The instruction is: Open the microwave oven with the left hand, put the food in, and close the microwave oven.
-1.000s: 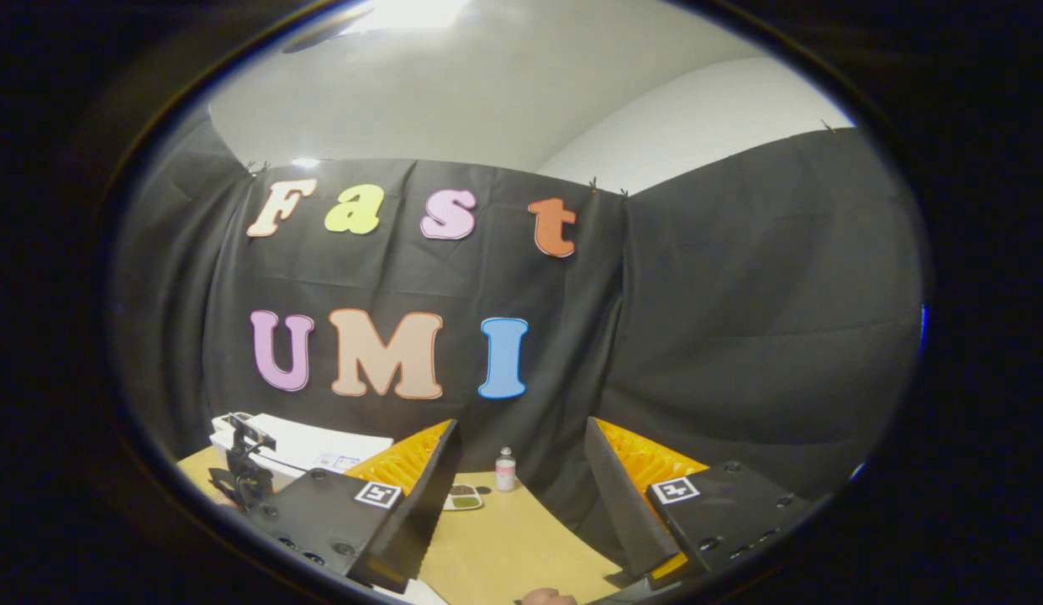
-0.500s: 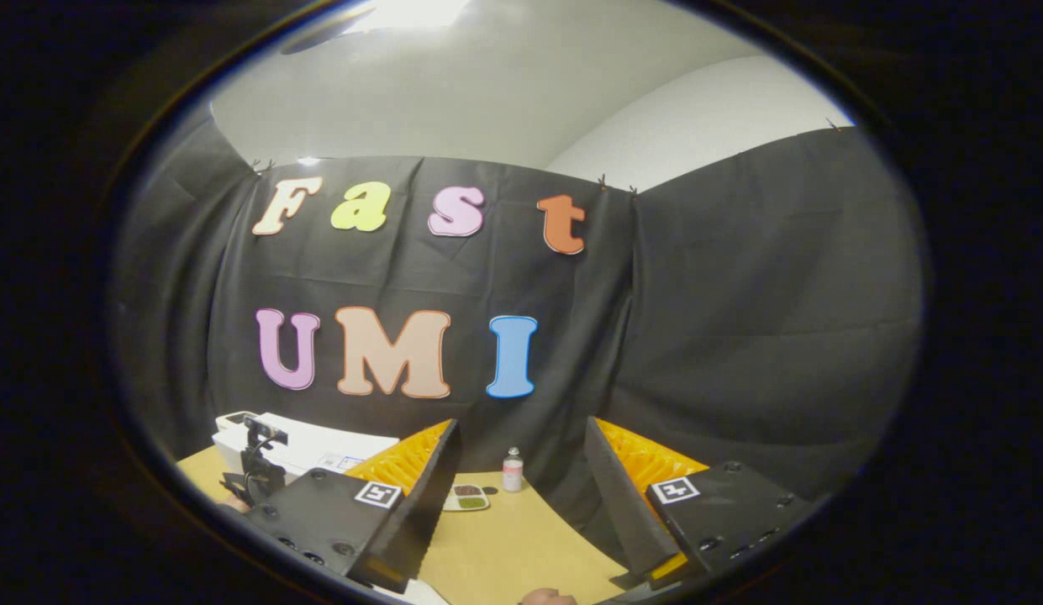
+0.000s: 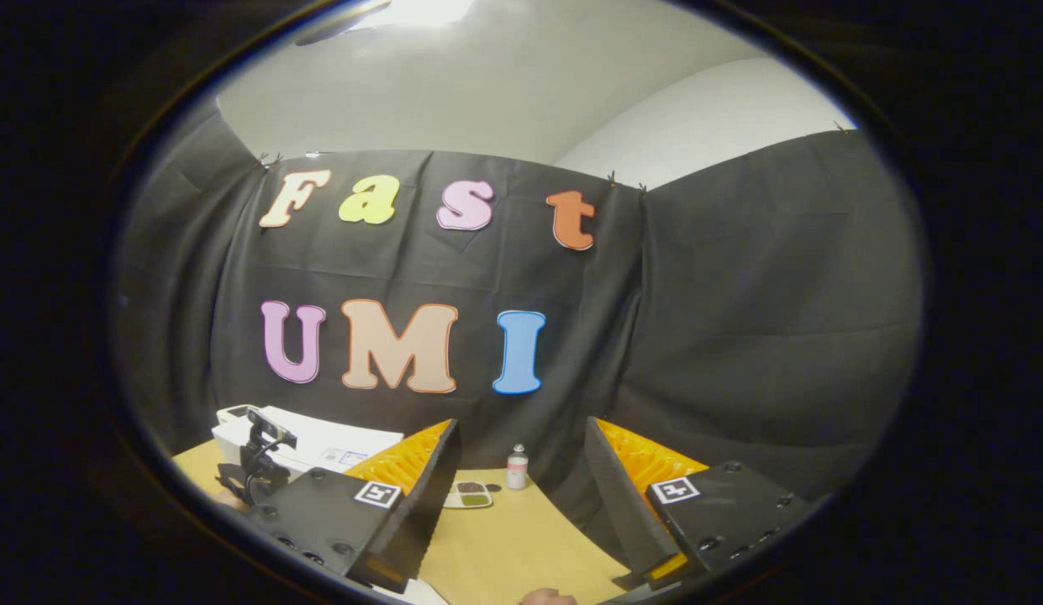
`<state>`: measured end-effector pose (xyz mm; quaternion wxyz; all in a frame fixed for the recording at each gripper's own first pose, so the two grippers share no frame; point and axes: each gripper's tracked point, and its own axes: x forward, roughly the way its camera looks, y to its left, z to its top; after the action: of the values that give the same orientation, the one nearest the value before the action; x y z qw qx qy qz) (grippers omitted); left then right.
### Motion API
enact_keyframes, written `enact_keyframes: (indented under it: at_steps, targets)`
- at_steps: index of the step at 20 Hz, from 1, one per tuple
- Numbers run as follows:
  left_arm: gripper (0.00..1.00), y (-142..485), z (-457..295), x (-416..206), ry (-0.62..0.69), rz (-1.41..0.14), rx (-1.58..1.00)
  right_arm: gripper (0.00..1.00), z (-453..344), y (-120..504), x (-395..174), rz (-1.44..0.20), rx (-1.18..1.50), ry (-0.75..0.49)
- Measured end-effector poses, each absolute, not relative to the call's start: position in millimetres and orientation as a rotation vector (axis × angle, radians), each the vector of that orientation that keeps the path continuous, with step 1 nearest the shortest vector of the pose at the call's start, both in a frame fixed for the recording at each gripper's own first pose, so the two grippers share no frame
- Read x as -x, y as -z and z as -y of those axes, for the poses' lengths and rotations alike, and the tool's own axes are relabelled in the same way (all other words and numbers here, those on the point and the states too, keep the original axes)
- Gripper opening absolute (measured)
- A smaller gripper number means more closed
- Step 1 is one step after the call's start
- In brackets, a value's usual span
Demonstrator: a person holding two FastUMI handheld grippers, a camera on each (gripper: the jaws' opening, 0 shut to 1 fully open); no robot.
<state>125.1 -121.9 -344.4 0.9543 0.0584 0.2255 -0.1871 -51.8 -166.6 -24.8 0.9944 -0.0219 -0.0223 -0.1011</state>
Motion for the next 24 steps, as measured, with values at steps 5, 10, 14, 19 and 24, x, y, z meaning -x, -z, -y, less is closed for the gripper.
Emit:
enact_keyframes:
  at_steps: [5,10,14,19,24]
  targets:
    - [0.02,289,111,-108,0.383,-0.345,-0.077,0.87,154,29,39,0.045,0.025,0.172]
    - [0.98,232,89,-93,0.348,-0.221,-0.026,0.87,134,35,26,0.032,-0.006,0.118]
    - [0.96,181,62,-85,0.280,-0.130,-0.044,0.87,122,35,19,0.037,-0.012,0.084]
    - [0.96,121,29,-64,0.198,-0.062,0.049,0.87,112,37,15,0.040,-0.042,0.060]
    - [0.95,58,6,-43,0.150,0.028,0.070,0.87,102,41,6,0.033,-0.061,0.033]
